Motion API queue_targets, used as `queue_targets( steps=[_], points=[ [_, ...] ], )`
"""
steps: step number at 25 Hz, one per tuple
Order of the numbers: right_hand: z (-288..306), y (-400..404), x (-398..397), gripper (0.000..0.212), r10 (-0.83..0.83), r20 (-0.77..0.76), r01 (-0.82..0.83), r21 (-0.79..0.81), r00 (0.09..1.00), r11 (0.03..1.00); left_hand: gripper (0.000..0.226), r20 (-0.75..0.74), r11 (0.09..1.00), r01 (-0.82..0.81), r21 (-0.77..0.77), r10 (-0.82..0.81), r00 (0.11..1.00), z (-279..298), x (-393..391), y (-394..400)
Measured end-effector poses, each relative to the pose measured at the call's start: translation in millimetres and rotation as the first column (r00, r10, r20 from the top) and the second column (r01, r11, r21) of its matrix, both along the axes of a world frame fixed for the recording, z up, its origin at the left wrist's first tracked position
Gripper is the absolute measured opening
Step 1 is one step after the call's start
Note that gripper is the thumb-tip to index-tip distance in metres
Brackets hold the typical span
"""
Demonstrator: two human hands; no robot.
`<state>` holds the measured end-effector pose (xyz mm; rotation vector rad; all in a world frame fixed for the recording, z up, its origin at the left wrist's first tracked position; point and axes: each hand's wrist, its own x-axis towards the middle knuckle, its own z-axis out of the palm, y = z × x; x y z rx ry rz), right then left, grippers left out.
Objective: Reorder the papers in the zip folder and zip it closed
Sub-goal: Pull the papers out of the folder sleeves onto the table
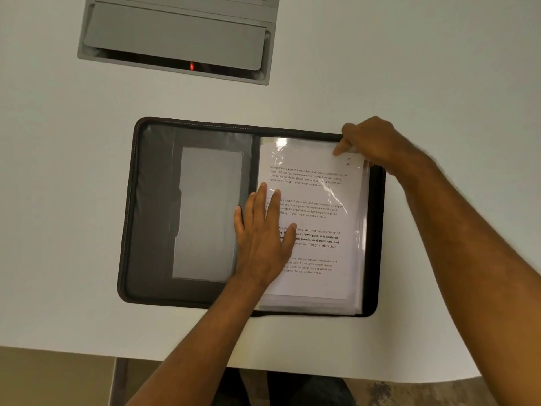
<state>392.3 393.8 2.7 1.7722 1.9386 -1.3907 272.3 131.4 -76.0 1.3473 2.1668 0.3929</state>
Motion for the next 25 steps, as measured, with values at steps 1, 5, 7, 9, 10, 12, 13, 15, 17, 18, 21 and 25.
queue_targets(
  steps=[1, 5, 7, 9, 10, 12, 13, 15, 17, 18, 21, 25],
  points=[
    [0.1, 3.5, -1.9, 0.038, -0.018, 0.01, 0.019, -0.034, 1.0, 0.999, 0.078, 0.006, 1.0, 0.0, 0.003, 0.0, 1.0, -1.3, 0.6, -1.3],
    [-0.7, 16.4, -8.4, 0.029, -0.08, 0.051, 0.083, -0.071, 0.996, 0.994, 0.08, 0.024, 1.0, 0.002, 0.024, -0.003, 1.0, -7.9, 0.3, -6.9],
    [-2.7, 18.8, -9.0, 0.024, -0.056, 0.097, 0.067, -0.118, 0.994, 0.991, 0.08, 0.03, 1.0, 0.005, 0.026, -0.006, 1.0, -10.2, -0.2, -8.7],
    [-4.9, 21.6, -8.3, 0.021, -0.019, 0.142, 0.044, -0.173, 0.99, 0.984, 0.08, 0.038, 1.0, 0.007, 0.031, -0.008, 0.999, -10.8, -0.2, -8.9],
    [-5.3, 22.8, -9.1, 0.024, -0.004, 0.162, 0.037, -0.197, 0.987, 0.98, 0.08, 0.043, 0.999, 0.008, 0.033, -0.01, 0.999, -11.1, -0.2, -8.9],
    [-5.0, 24.6, -12.1, 0.031, 0.016, 0.203, 0.033, -0.236, 0.979, 0.971, 0.08, 0.053, 0.999, 0.008, 0.038, -0.01, 0.999, -11.8, 0.0, -8.9],
    [-5.0, 24.9, -13.4, 0.034, 0.035, 0.222, 0.024, -0.257, 0.974, 0.966, 0.08, 0.059, 0.999, 0.006, 0.04, -0.008, 0.998, -12.6, 0.2, -8.9],
    [-6.3, 24.1, -14.9, 0.036, 0.1, 0.249, -0.025, -0.291, 0.963, 0.956, 0.081, 0.061, 0.999, 0.004, 0.046, -0.006, 0.998, -13.7, 0.1, -9.4],
    [-7.5, 24.1, -14.7, 0.034, 0.11, 0.236, -0.048, -0.253, 0.965, 0.966, 0.082, 0.07, 0.999, 0.006, 0.054, -0.009, 0.998, -14.2, -0.5, -9.9],
    [-6.6, 25.1, -14.3, 0.031, 0.088, 0.214, -0.042, -0.211, 0.973, 0.977, 0.082, 0.08, 0.998, 0.008, 0.06, -0.012, 0.997, -14.2, -0.8, -10.1],
    [-0.7, 33.2, -12.8, 0.011, 0.005, 0.107, 0.001, -0.057, 0.994, 0.998, 0.083, 0.071, 0.997, 0.017, 0.075, -0.022, 0.997, -14.0, -0.7, -10.8],
    [3.5, 41.3, -14.1, 0.01, -0.071, 0.008, 0.068, 0.193, 0.997, 0.979, 0.083, 0.04, 0.998, 0.031, 0.053, -0.033, 0.999, -13.7, 0.4, -10.8]
  ],
)
